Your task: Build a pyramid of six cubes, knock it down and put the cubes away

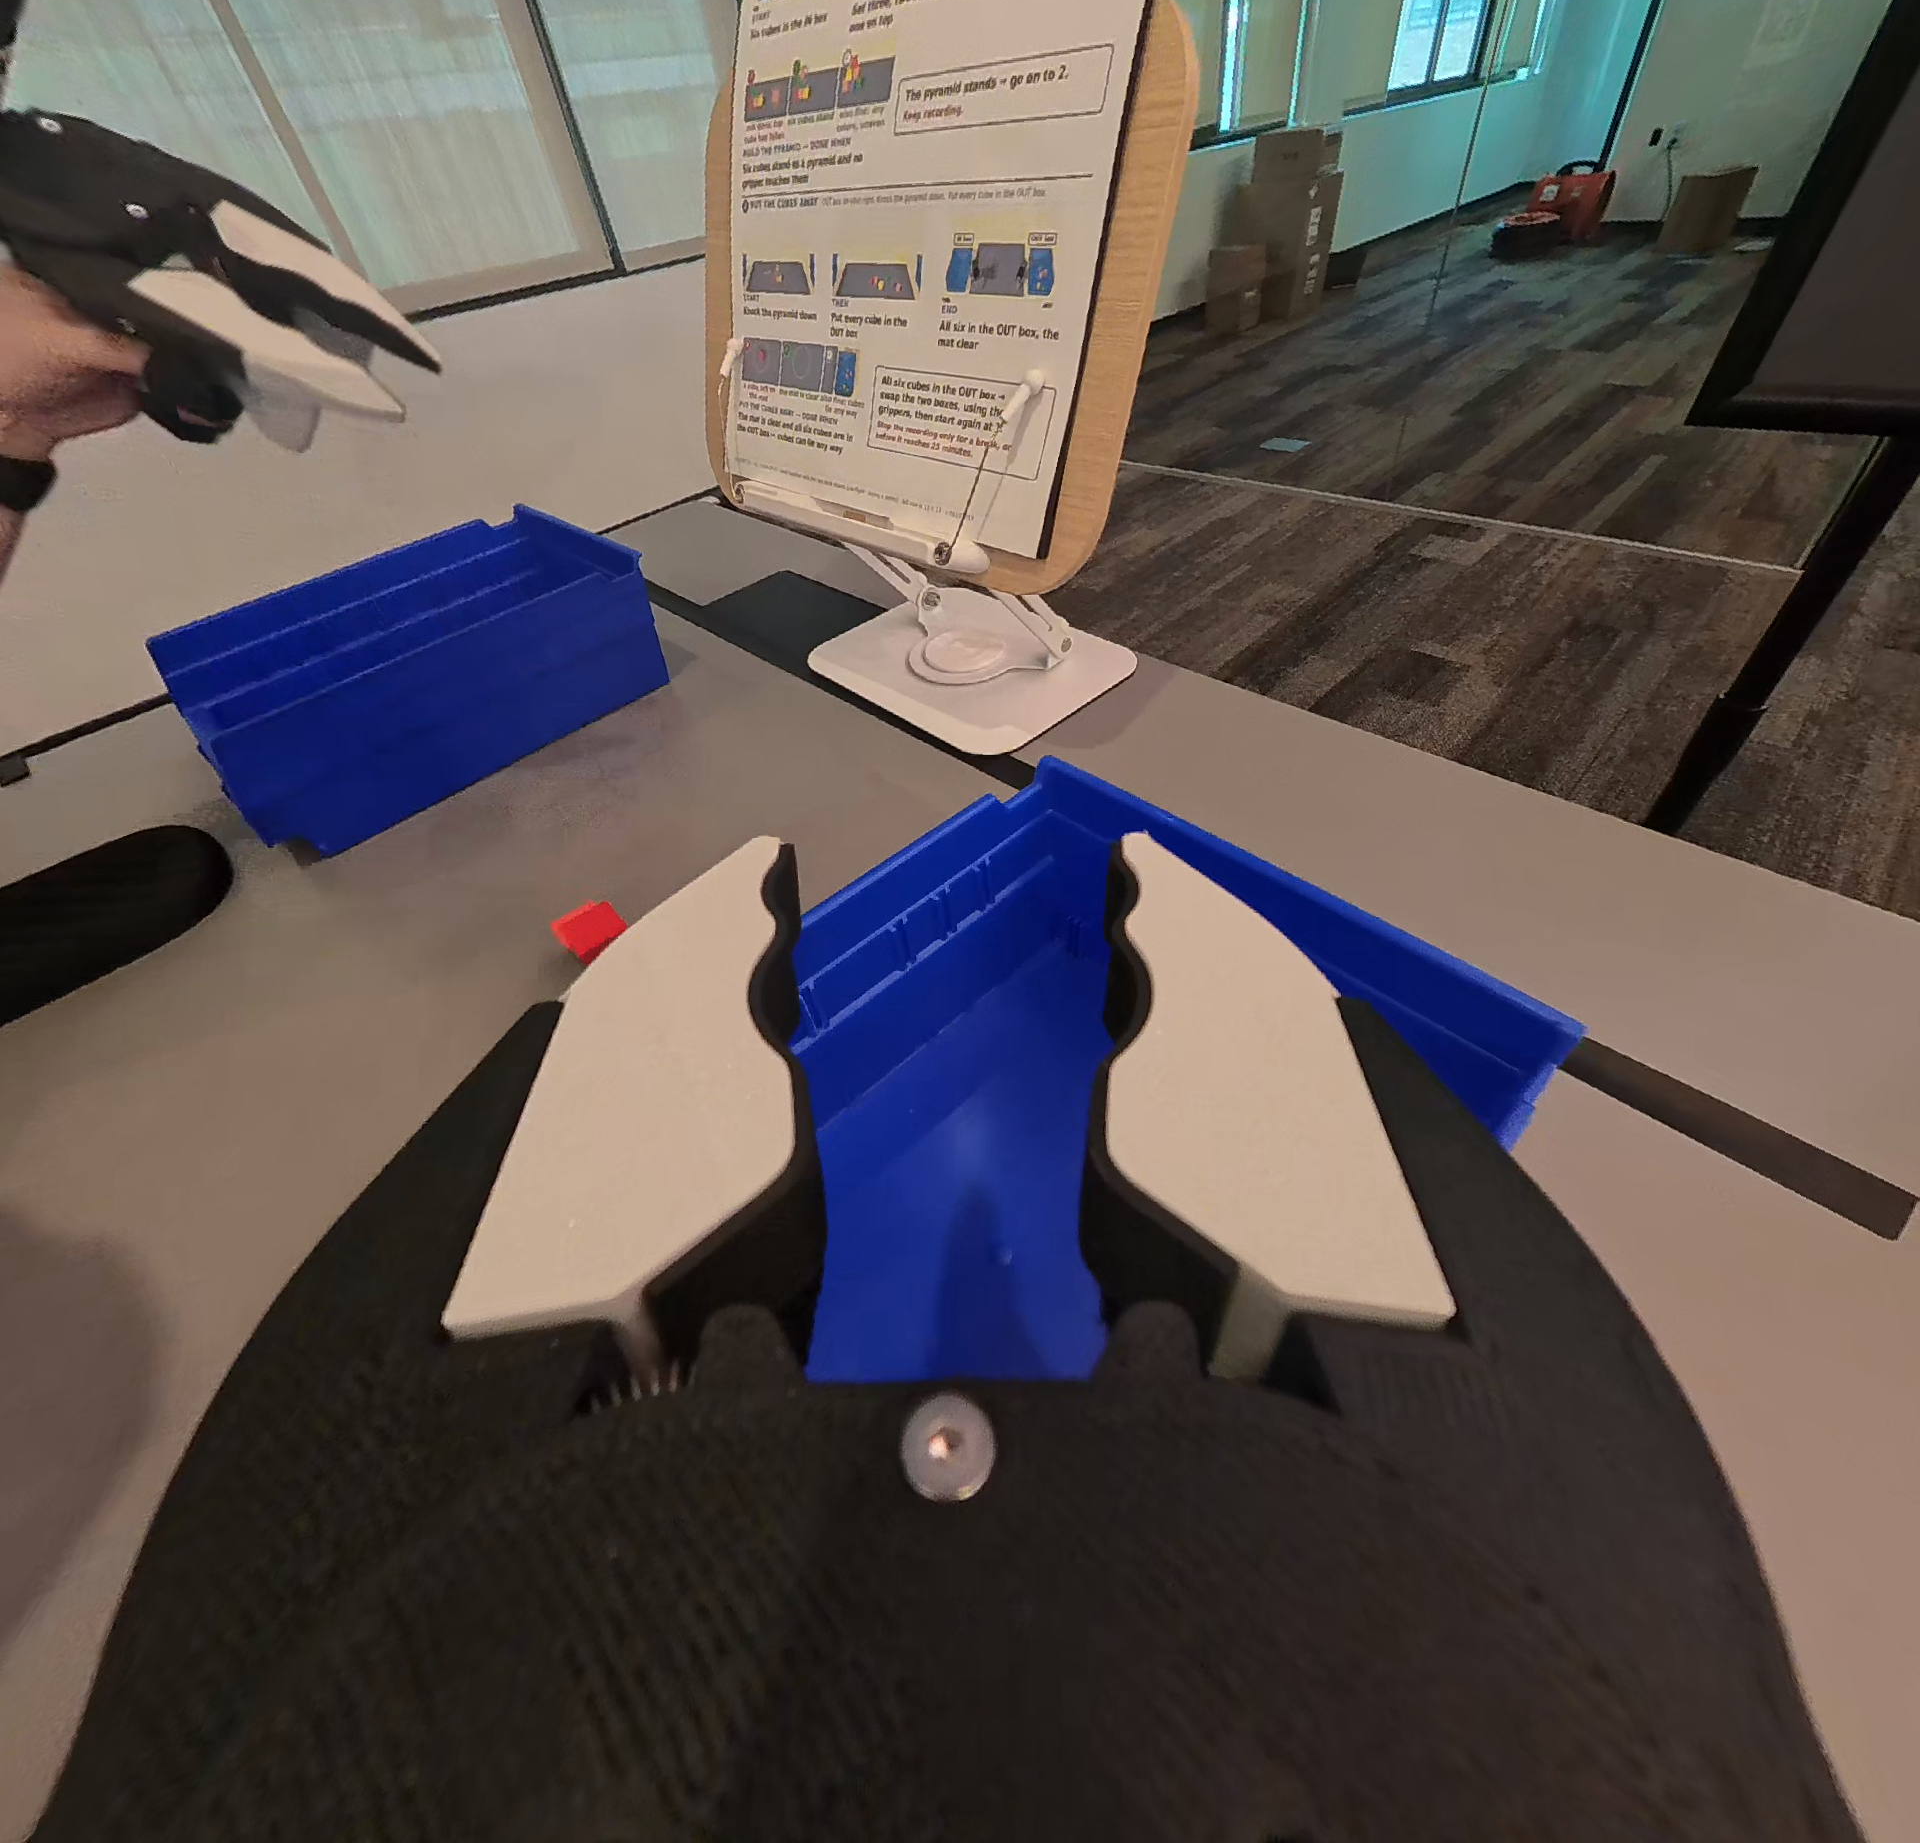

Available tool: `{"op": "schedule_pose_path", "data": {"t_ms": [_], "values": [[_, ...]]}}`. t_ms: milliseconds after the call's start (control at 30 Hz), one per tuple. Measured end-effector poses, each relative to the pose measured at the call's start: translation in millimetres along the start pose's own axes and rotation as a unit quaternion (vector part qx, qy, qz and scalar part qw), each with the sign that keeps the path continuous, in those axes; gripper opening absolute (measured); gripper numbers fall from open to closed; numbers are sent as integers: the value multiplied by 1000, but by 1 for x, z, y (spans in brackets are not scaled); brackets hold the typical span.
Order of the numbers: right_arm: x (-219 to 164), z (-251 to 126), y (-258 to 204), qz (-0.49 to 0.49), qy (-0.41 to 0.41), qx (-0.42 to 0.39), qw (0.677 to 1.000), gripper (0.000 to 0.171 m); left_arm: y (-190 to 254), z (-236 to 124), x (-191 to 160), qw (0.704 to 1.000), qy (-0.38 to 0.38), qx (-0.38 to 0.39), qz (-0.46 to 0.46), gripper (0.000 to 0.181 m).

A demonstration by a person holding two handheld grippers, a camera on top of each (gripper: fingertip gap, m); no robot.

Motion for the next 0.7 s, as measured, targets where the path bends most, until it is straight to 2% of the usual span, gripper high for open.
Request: {"op": "schedule_pose_path", "data": {"t_ms": [133,233,300,467,700], "values": [[1,1,-1,-3,-2,-2,1000,57,-82,-27,-94,983,-116,113,-83,39],[0,3,-4,-8,-9,-1,1000,57,-100,-17,-158,967,-193,119,-117,42],[-2,6,-6,-12,-16,-2,1000,57,-99,-1,-189,957,-216,100,-163,41],[-7,10,-11,-19,-31,-1,999,57,-96,31,-235,933,-251,78,-246,39],[-11,13,-8,-15,-39,-2,999,57,-89,46,-262,919,-301,50,-250,42]]}}
Point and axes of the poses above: each gripper's, where its closed fingertips meet, z out along the fingers, x out of its top, y = z × x across the jaws, the point moved 1 cm from there along -z, back along the fingers, and after that the axes turned 8 degrees about -x, right-handed, at the moved point
